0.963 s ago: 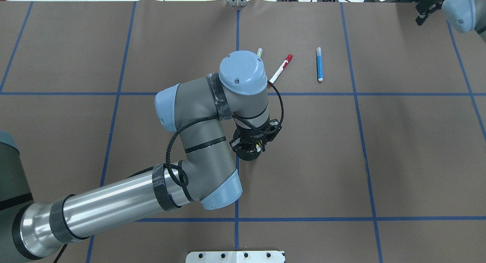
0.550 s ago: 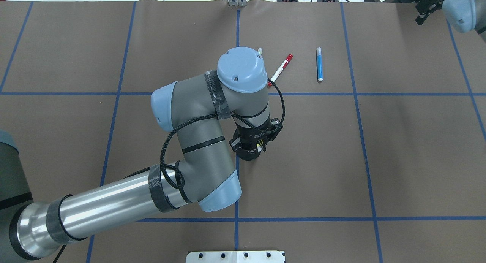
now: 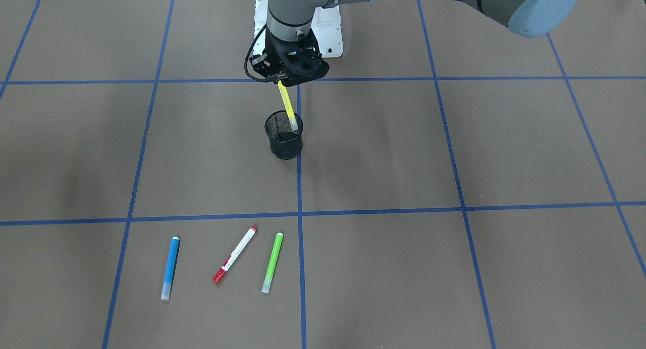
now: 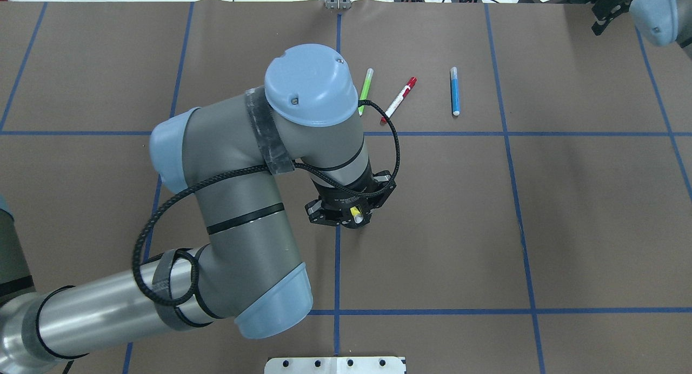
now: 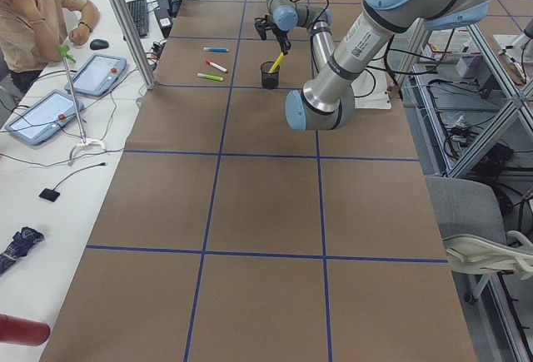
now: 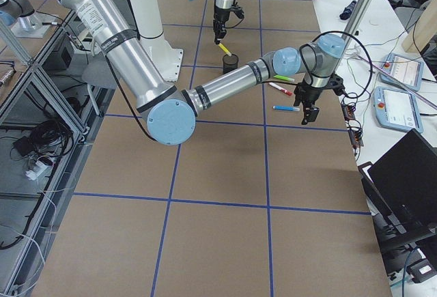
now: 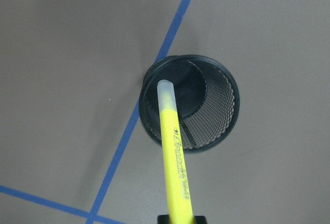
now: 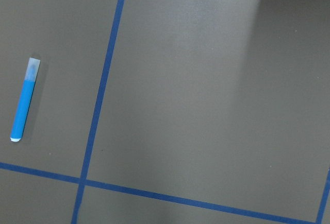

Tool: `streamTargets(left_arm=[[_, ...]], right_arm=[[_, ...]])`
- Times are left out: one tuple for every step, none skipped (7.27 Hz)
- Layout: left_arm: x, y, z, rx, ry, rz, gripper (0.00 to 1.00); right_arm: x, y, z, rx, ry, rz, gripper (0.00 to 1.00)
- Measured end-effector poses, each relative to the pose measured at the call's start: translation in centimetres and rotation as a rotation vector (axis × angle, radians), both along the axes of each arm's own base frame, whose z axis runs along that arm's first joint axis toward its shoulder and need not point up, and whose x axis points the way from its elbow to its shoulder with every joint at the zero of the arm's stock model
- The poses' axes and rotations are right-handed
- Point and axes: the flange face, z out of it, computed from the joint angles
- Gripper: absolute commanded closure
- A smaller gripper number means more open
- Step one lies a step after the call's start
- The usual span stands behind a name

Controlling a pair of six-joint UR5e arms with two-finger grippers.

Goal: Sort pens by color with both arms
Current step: 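Lift the yellow highlighter out of the cup with the left gripper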

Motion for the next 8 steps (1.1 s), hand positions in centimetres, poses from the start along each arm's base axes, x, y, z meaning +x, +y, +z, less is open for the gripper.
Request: streamTargets(left_arm=[[-2.2, 0.2, -1.2, 0.034, 0.033, -0.003, 1.00], [-4.4, 0.0, -2.1, 0.088, 0.065, -0.002, 1.00], [-6.4, -0.7, -2.6, 0.152, 0.088, -0.002, 1.00], [-8.0, -1.7, -2.8, 0.212, 0.098, -0.005, 1.00], [-9.3, -3.0, -2.9, 0.276, 0.104, -0.005, 1.00], [-10.3, -4.6, -2.8, 0.352, 0.111, 0.002, 1.00], [-10.7, -6.2, -2.2, 0.431, 0.120, 0.006, 1.00], [-10.4, -7.8, -1.0, 0.499, 0.130, -0.003, 1.00]], right_arm=[[0.0, 0.0, 0.0, 0.001, 0.000, 0.000, 0.01], [-0.1, 0.0, -0.1, 0.001, 0.000, 0.000, 0.01], [-0.1, 0.0, -0.1, 0.001, -0.001, 0.000, 0.01], [-0.1, 0.0, -0.1, 0.001, -0.001, 0.000, 0.01], [-0.1, 0.0, 0.0, 0.000, -0.001, 0.000, 0.01], [-0.1, 0.0, 0.0, 0.000, -0.001, 0.000, 0.01], [-0.1, 0.0, 0.0, -0.001, 0.000, 0.000, 0.01], [-0.2, 0.0, 0.1, -0.003, 0.000, 0.000, 0.01]])
